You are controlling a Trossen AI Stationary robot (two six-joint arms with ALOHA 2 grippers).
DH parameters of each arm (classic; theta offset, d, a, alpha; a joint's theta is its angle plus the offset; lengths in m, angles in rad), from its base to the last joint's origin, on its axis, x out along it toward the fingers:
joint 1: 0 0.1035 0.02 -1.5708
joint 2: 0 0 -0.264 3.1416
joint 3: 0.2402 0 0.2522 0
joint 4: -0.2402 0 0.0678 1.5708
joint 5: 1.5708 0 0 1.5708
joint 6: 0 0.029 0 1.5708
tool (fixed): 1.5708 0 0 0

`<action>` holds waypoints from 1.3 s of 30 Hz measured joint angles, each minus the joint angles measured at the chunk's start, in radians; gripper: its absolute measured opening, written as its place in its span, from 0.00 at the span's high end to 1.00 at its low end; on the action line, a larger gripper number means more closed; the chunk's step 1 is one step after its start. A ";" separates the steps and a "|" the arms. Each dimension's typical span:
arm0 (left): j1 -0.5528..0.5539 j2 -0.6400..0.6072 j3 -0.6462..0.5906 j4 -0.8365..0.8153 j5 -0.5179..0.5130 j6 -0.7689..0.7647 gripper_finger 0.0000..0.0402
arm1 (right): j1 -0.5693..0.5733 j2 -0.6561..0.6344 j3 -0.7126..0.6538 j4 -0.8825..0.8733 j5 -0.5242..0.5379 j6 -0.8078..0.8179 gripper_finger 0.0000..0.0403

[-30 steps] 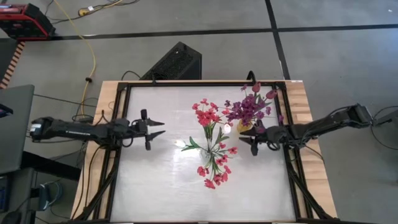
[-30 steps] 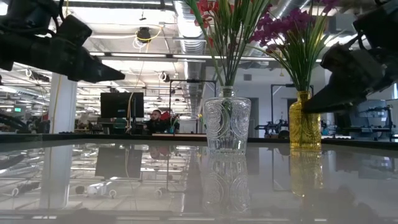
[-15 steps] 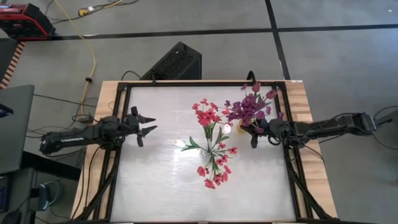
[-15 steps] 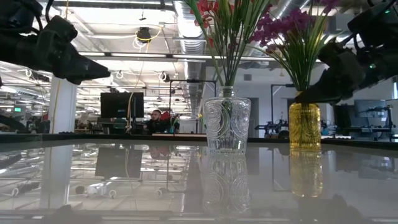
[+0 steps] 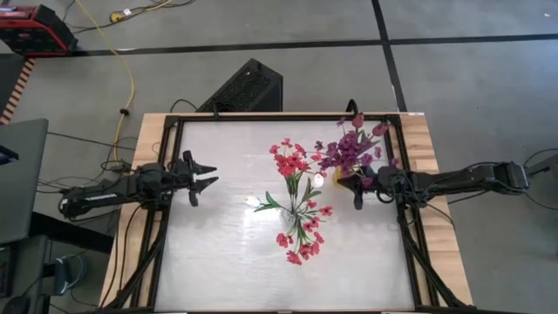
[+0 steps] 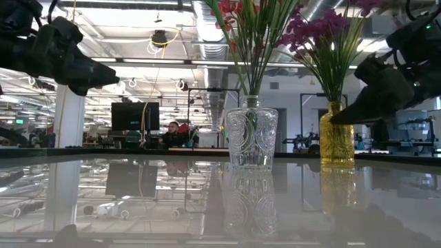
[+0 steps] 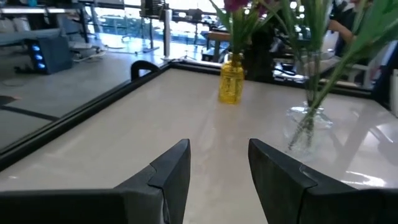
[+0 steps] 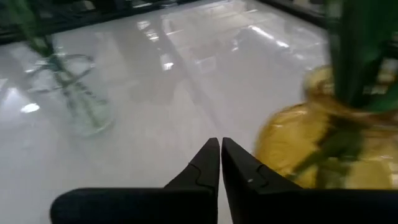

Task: Sort flowers into vase by color
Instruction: Return to Home Position

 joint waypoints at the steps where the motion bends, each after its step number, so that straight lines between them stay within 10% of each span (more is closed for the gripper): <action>1: 0.000 0.000 0.000 0.000 -0.009 0.000 0.62 | 0.001 0.000 0.000 0.001 -0.024 0.001 0.88; 39: 0.000 0.000 0.000 0.001 -0.018 0.032 0.62 | -0.029 -0.354 0.051 -0.401 0.033 -0.083 0.89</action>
